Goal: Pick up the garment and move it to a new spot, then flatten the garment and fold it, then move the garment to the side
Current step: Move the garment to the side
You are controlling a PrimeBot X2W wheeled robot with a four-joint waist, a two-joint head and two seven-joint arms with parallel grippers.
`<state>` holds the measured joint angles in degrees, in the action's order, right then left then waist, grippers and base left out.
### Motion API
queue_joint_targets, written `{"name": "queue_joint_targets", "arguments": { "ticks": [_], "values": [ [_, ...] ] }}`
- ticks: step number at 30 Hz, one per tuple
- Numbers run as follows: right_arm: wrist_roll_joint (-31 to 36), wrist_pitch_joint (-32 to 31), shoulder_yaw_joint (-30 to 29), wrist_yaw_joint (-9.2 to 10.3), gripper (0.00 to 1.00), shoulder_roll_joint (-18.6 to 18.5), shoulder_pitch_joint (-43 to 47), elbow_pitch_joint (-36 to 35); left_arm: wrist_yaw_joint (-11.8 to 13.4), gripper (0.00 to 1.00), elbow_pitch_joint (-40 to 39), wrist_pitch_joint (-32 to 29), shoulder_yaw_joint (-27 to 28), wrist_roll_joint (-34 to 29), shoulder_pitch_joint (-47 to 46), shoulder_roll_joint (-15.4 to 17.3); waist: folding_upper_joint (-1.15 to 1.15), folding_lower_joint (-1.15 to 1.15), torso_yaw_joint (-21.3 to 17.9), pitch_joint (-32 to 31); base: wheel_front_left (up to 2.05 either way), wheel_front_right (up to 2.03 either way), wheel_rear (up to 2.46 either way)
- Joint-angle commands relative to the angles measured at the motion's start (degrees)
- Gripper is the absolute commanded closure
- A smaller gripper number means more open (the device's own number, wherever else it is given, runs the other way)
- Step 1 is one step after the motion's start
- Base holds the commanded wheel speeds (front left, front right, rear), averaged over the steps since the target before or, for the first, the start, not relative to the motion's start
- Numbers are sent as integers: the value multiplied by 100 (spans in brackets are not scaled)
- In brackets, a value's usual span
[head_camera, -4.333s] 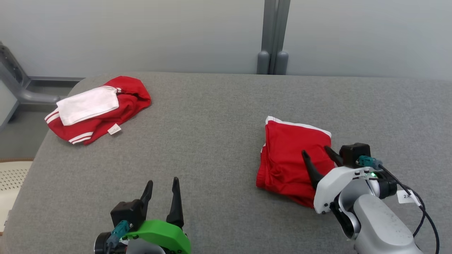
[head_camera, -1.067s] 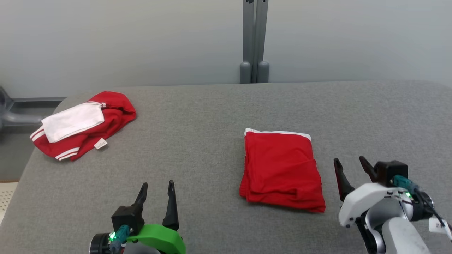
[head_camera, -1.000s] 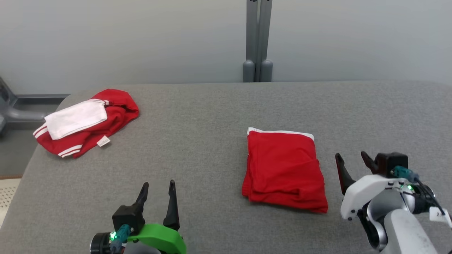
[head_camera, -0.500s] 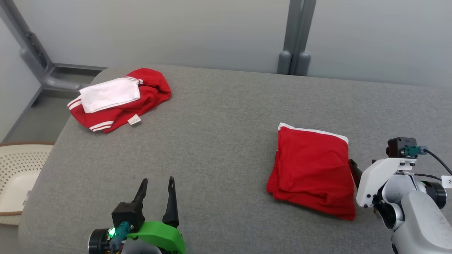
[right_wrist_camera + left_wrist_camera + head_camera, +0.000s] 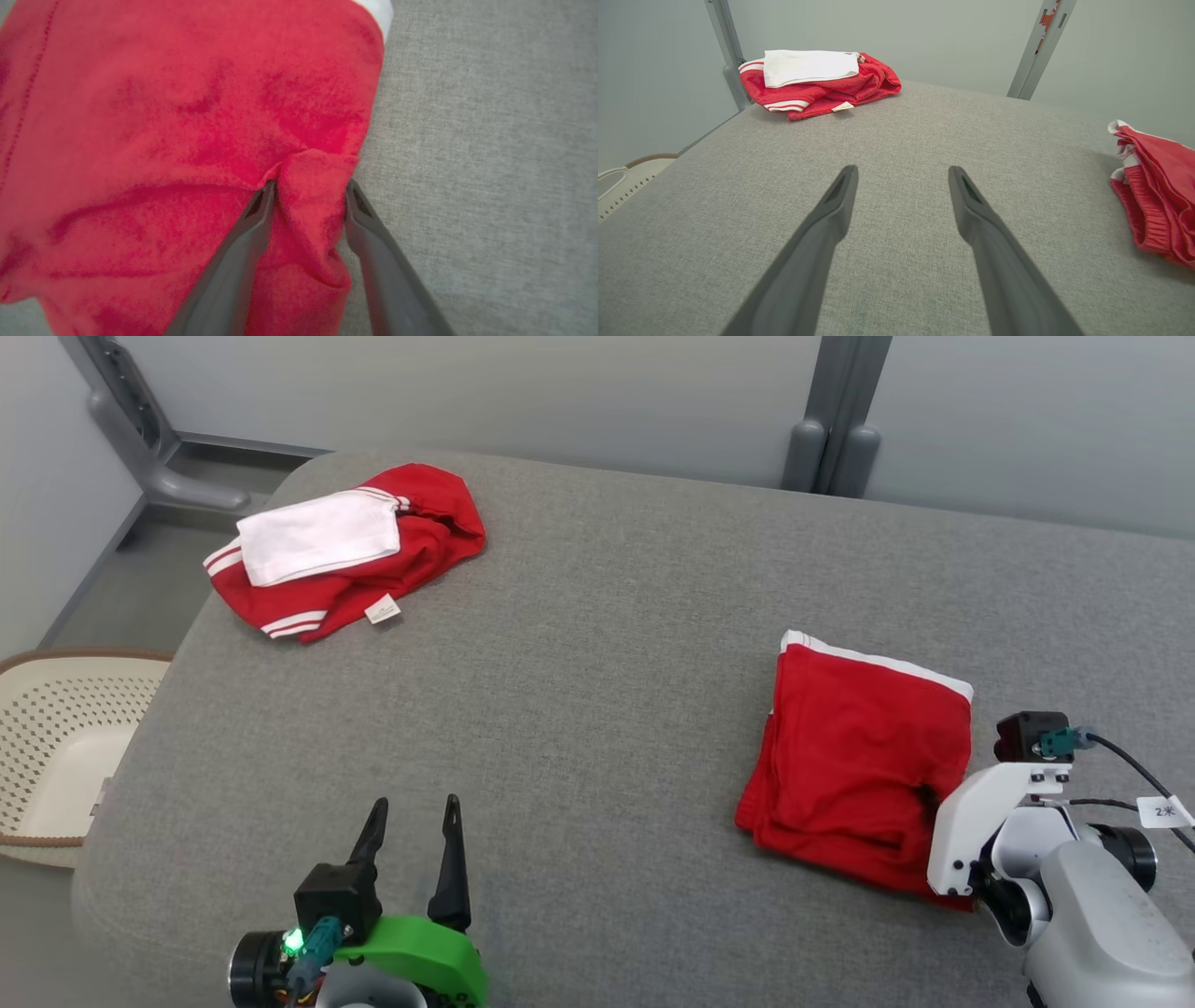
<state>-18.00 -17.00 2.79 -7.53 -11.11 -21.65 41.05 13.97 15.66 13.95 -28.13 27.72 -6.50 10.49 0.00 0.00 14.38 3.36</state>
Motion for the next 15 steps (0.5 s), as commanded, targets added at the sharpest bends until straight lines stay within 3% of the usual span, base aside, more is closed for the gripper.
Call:
{"name": "queue_joint_targets", "arguments": {
  "ticks": [1, 7, 15],
  "values": [
    [-5, 122, 39, 8, 100, -38, -70, 43, 6, 0, -16, -18, -27, -40, -105, 44, 0, 0, -99, 36, 0, 0, 0],
    [138, 632, 162, 9, 100, -179, -347, 178, -22, 0, -120, -21, -76, -42, -161, 17, 0, 0, -527, 147, 0, 0, 0],
    [384, 1100, 39, 9, 100, -377, -705, 284, -35, 0, -260, -28, -140, -114, -388, -11, 0, 0, -1690, 490, 0, 0, 0]
  ]
}}
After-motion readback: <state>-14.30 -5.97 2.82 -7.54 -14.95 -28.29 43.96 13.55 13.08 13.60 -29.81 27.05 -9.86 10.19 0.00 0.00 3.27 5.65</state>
